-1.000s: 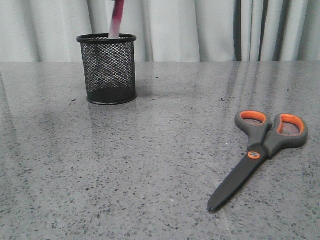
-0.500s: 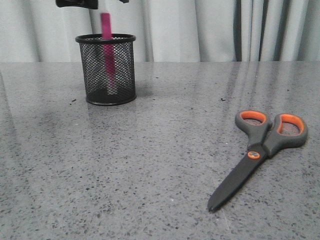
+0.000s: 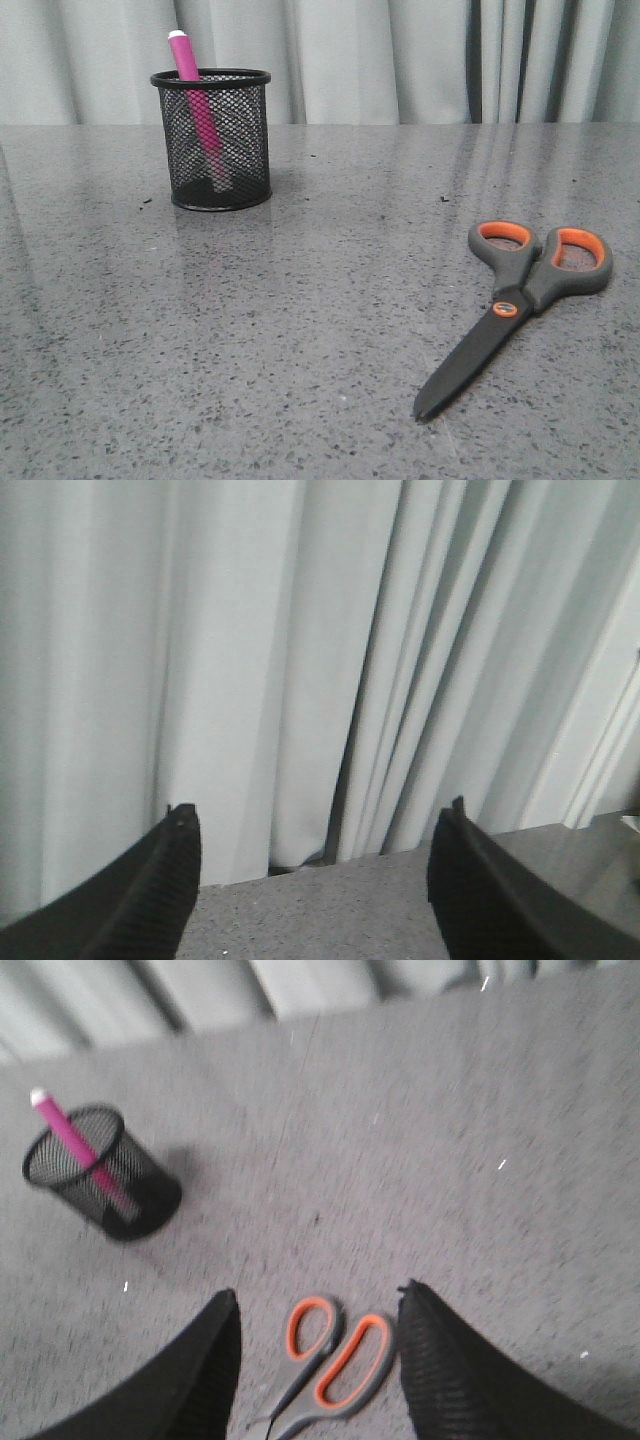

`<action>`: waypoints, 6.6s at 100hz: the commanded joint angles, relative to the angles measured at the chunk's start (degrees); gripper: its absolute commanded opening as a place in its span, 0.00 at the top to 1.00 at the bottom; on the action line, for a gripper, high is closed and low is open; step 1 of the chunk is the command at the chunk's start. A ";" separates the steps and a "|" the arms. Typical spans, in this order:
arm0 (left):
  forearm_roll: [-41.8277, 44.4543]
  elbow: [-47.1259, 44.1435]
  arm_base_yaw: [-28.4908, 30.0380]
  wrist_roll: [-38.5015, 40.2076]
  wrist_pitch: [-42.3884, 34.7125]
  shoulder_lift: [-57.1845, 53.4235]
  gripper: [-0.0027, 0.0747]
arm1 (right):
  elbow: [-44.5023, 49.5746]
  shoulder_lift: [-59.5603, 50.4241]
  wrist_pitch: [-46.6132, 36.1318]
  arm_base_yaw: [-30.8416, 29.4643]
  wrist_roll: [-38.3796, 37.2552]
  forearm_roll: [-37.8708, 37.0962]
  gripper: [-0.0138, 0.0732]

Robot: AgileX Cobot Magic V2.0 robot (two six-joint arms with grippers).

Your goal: Put pen and scissors into bin

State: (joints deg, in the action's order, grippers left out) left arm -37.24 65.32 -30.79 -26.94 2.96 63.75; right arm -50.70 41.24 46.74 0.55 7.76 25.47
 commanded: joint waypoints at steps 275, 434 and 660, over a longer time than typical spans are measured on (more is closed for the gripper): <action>2.47 -0.66 -8.11 -0.04 15.43 -18.01 0.40 | -50.98 57.17 -33.67 35.74 -26.37 -37.71 0.92; 19.47 -36.74 12.59 2.19 19.01 -61.45 0.99 | 3.52 -2.74 -21.35 39.15 -22.35 -46.47 0.92; 36.41 -67.91 27.08 18.88 9.94 -65.81 0.99 | 25.20 -39.59 -16.61 39.15 -22.25 -47.35 0.92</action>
State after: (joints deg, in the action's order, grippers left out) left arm -0.77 -0.13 -3.95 -8.70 16.76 -0.29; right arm -24.00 0.34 34.09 39.64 -14.87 -21.01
